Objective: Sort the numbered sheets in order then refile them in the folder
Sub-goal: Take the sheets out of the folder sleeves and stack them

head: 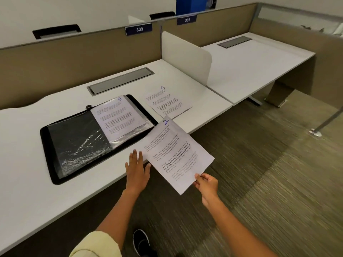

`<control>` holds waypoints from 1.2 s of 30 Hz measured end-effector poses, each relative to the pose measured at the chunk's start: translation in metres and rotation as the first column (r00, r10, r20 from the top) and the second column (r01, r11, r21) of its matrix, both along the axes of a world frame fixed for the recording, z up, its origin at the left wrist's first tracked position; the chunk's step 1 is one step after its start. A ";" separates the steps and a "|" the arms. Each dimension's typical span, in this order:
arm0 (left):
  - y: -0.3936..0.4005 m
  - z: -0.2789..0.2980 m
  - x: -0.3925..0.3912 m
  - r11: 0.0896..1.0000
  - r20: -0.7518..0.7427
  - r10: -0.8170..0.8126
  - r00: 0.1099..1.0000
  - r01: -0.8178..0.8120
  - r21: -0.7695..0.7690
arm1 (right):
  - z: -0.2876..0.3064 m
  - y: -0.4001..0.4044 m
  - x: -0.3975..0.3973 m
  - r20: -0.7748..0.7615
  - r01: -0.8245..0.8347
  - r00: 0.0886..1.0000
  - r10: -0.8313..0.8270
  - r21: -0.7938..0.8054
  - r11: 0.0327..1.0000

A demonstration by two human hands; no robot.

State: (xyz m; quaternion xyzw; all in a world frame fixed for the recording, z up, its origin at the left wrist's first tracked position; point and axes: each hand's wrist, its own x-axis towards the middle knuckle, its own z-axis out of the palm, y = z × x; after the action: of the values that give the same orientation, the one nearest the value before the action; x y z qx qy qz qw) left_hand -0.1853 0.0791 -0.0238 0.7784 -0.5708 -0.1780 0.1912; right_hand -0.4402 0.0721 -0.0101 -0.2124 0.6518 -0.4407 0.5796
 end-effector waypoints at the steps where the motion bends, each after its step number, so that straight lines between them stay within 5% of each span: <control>1: -0.004 0.002 -0.002 1.000 -0.003 -0.004 1.000 0.004 -0.012 | 0.002 -0.004 -0.002 0.011 0.020 1.000 -0.020 -0.006 1.000; 16: -0.117 -0.003 0.074 0.999 0.015 -0.033 0.999 0.033 0.009 | 0.010 -0.133 0.078 0.171 0.145 0.975 -0.142 -0.005 0.989; 28: -0.202 -0.013 0.117 0.990 0.085 -0.127 0.988 0.122 0.067 | 0.005 -0.233 0.135 0.119 0.207 0.972 -0.202 -0.029 0.978; 36: -0.232 -0.021 0.112 0.993 0.091 -0.026 0.995 0.015 0.120 | 0.002 -0.282 0.138 0.061 0.167 0.984 -0.165 -0.026 0.986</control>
State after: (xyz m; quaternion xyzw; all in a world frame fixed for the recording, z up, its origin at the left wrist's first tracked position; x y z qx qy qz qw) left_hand -0.0737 -0.1528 -0.0445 0.7898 -0.5756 -0.1774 0.1160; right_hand -0.3020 -0.2102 -0.0082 -0.1536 0.6430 -0.5035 0.5563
